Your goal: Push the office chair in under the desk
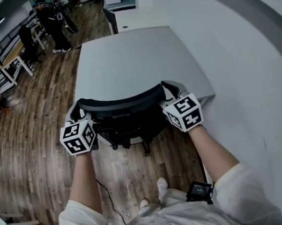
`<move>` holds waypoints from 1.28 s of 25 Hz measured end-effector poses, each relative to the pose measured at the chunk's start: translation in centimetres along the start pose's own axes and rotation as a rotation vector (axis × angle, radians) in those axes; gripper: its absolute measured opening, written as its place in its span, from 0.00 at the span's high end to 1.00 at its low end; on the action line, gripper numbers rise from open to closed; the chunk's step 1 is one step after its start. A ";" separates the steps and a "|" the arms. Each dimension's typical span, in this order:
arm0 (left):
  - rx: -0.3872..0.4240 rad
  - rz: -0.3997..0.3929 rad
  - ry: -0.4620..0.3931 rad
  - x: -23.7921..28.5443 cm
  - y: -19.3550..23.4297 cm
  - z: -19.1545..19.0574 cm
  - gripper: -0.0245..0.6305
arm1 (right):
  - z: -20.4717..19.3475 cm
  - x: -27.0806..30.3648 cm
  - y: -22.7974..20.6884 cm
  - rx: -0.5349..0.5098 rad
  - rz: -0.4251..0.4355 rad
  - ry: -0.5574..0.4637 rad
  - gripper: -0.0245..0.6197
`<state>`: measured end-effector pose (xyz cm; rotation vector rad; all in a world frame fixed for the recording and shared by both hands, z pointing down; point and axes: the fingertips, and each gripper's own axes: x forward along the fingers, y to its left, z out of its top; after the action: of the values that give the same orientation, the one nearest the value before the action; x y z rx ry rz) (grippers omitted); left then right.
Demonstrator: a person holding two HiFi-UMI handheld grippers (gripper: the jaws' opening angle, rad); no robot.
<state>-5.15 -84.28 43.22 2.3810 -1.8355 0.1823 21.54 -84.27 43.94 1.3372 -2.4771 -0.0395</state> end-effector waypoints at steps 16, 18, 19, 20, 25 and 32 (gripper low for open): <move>-0.041 -0.013 0.000 -0.8 1.5 -0.8 0.68 | 0.7 0.0 2.7 -0.011 0.062 -0.014 0.60; -0.042 -0.028 -0.008 -2.0 0.8 -1.5 0.68 | 0.8 -1.1 2.6 0.021 0.049 -0.034 0.60; -0.051 -0.034 -0.016 -2.6 0.4 -1.8 0.68 | 0.7 -1.7 2.5 0.041 0.042 -0.044 0.60; -0.062 -0.040 -0.023 -3.3 0.0 -2.1 0.68 | 0.4 -2.4 2.4 0.056 0.035 -0.051 0.60; -0.094 -0.080 -0.049 -6.7 -2.2 -3.6 0.68 | -1.1 -6.3 3.3 0.096 0.018 -0.078 0.60; -0.116 -0.162 -0.106 -11.0 -6.5 -3.7 0.69 | -0.8 -11.5 5.2 0.136 0.008 -0.157 0.64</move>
<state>-1.67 -71.50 44.71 2.4858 -1.6347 -0.0656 23.44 -71.83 42.49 1.4294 -2.6574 0.0269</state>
